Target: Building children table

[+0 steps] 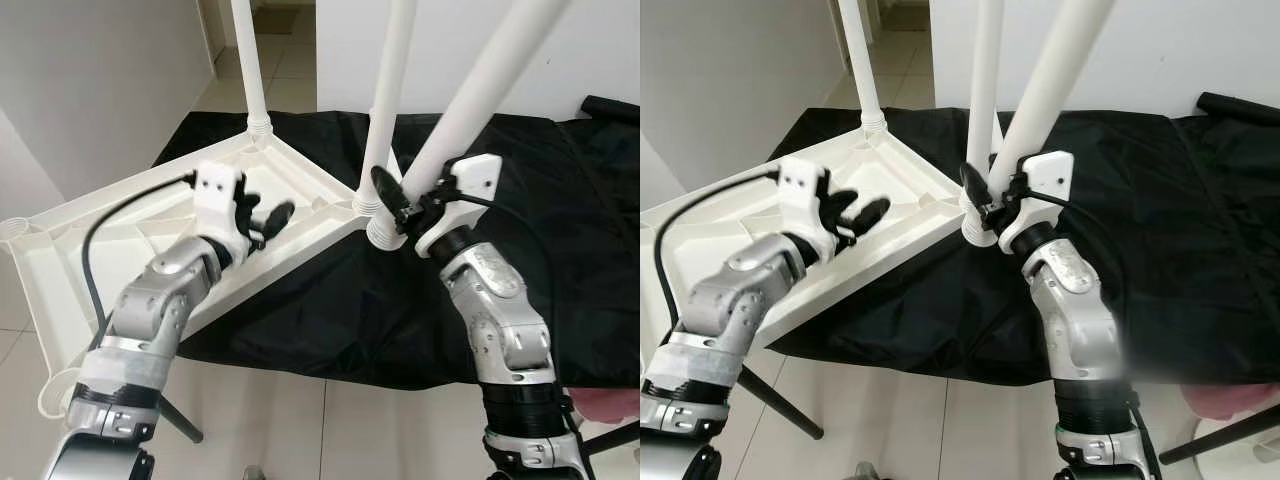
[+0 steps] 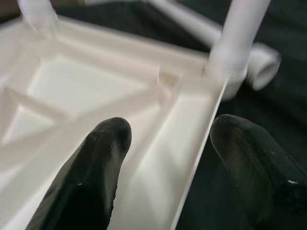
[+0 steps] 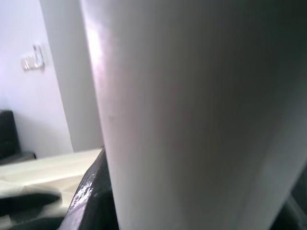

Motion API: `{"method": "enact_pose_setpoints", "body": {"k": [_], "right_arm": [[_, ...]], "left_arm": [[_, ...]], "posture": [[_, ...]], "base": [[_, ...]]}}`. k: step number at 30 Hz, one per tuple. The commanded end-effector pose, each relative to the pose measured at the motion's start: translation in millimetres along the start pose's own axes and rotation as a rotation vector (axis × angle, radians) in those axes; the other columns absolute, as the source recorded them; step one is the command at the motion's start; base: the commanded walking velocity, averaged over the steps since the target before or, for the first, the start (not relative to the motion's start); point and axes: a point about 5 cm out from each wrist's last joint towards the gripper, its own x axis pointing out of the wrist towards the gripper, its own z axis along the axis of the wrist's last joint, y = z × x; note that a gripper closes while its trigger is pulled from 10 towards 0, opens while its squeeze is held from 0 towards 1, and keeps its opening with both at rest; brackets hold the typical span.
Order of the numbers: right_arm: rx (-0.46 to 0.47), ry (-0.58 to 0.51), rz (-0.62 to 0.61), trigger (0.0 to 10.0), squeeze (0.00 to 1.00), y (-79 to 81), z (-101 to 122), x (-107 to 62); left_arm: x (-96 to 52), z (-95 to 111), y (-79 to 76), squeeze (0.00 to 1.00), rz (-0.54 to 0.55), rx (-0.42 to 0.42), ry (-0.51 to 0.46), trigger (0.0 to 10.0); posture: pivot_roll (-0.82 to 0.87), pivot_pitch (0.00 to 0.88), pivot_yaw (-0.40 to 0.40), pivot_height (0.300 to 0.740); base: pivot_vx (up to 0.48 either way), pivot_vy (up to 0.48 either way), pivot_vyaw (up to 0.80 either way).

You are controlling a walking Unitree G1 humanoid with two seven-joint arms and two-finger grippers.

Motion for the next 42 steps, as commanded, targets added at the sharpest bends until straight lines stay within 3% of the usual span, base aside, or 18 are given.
{"method": "enact_pose_setpoints", "body": {"k": [1, 8, 13, 17, 24, 25, 26, 30, 31, 32, 33, 36, 42], "right_arm": [[0.025, -0.027, 0.01, 10.0, 0.0, 0.2, 6, -3.1], [0.027, -0.053, 0.009, 10.0, 0.0, -0.8, 12, -8.8], [0.025, -0.067, -0.035, 10.0, 0.0, -3.6, 15, -17.8], [0.03, -0.069, -0.053, 10.0, 0.0, -3.9, 16, -20.5], [0.031, -0.071, -0.085, 10.0, 0.0, -7.0, 19, -26.9], [0.03, -0.071, -0.087, 10.0, 0.0, -6.8, 19, -27.4], [0.029, -0.07, -0.089, 10.0, 0.0, -6.7, 19, -27.9], [0.032, -0.07, -0.099, 10.0, 0.0, -7.4, 19, -29.6], [0.035, -0.069, -0.109, 10.0, 0.0, -8.5, 19, -30.7], [0.035, -0.069, -0.109, 10.0, 0.0, -8.5, 19, -30.7], [0.033, -0.067, -0.117, 10.0, 0.0, -9.3, 19, -31.9], [0.033, -0.061, -0.133, 10.0, 0.0, -10.9, 18, -34.8], [0.036, -0.058, -0.139, 10.0, 0.0, -11.1, 18, -35.4]], "left_arm": [[-0.7, -17, 5.0, 0.0, 0.03, 0.03, 0.095, 10.0], [-0.1, -34, 11.1, 0.0, 0.052, 0.029, 0.175, 10.0], [1.4, -49, 27.3, 0.0, 0.14, 0.068, 0.286, 10.0], [2.0, -52, 31.6, 0.0, 0.163, 0.084, 0.307, 10.0], [2.1, -52, 15.5, 0.0, -0.005, 0.071, 0.28, 10.0], [1.6, -53, 12.3, 0.77, -0.037, 0.043, 0.276, 10.0], [1.3, -53, 9.6, 1.0, -0.061, 0.034, 0.276, 10.0], [1.3, -52, 4.1, 1.0, -0.097, 0.017, 0.275, 10.0], [0.4, -49, 0.1, 0.84, -0.126, -0.004, 0.266, 10.0], [0.4, -49, 0.1, 0.84, -0.126, -0.004, 0.266, 10.0], [-0.8, -45, -4.5, 0.0, -0.161, -0.016, 0.244, 10.0], [-5.4, -41, -15.0, 0.0, -0.241, -0.033, 0.241, 10.0], [-5.5, -49, -14.5, 0.0, -0.216, -0.032, 0.285, 10.0]], "posture": [[-0.02, 0.034, 0.074, 0.74], [-0.03, 0.036, 0.101, 0.74], [-0.05, 0.042, 0.131, 0.74], [-0.06, 0.043, 0.141, 0.74], [-0.07, 0.041, 0.155, 0.74], [-0.07, 0.04, 0.157, 0.74], [-0.07, 0.04, 0.157, 0.74], [-0.07, 0.043, 0.159, 0.74], [-0.07, 0.043, 0.159, 0.74], [-0.07, 0.043, 0.159, 0.74], [-0.06, 0.048, 0.162, 0.74], [-0.06, 0.051, 0.162, 0.74], [-0.06, 0.052, 0.159, 0.74]], "base": [[0.0, 0.0, 0.0], [0.0, 0.0, 0.0], [0.0, 0.0, 0.0], [0.0, 0.0, 0.0], [0.0, 0.0, 0.0], [0.0, 0.0, 0.0], [0.0, 0.0, 0.0], [0.0, 0.0, 0.0], [0.0, 0.0, 0.0], [0.0, 0.0, 0.0], [0.0, 0.0, 0.0], [0.0, 0.0, 0.0], [0.0, 0.0, 0.0]]}}
